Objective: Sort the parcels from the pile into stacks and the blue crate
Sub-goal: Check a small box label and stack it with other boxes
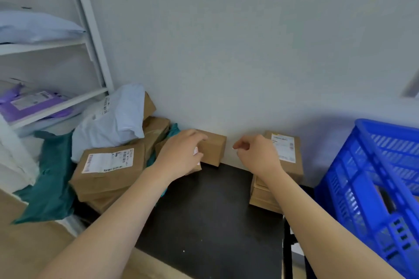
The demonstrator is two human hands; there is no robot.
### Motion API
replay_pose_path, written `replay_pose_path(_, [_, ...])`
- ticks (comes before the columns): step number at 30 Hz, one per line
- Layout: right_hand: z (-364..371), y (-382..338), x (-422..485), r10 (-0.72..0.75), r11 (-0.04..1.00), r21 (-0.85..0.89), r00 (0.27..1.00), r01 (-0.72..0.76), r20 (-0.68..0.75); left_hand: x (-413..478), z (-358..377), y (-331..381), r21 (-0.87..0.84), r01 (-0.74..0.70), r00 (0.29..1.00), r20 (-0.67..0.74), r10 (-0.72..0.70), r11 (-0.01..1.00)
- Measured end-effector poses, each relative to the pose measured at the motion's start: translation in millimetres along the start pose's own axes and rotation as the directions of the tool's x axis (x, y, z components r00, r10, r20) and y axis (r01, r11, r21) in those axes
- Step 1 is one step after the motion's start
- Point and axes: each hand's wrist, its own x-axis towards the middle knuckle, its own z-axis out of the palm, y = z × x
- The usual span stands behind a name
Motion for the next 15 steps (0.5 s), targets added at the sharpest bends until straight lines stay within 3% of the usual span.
replay_pose_path(15, [107, 1, 77, 0.066, 0.996, 0.056, 0.984, -0.076, 0.163, 62, 38, -101, 0.071, 0.079, 0.987, 0.133, -0.088, 0.994])
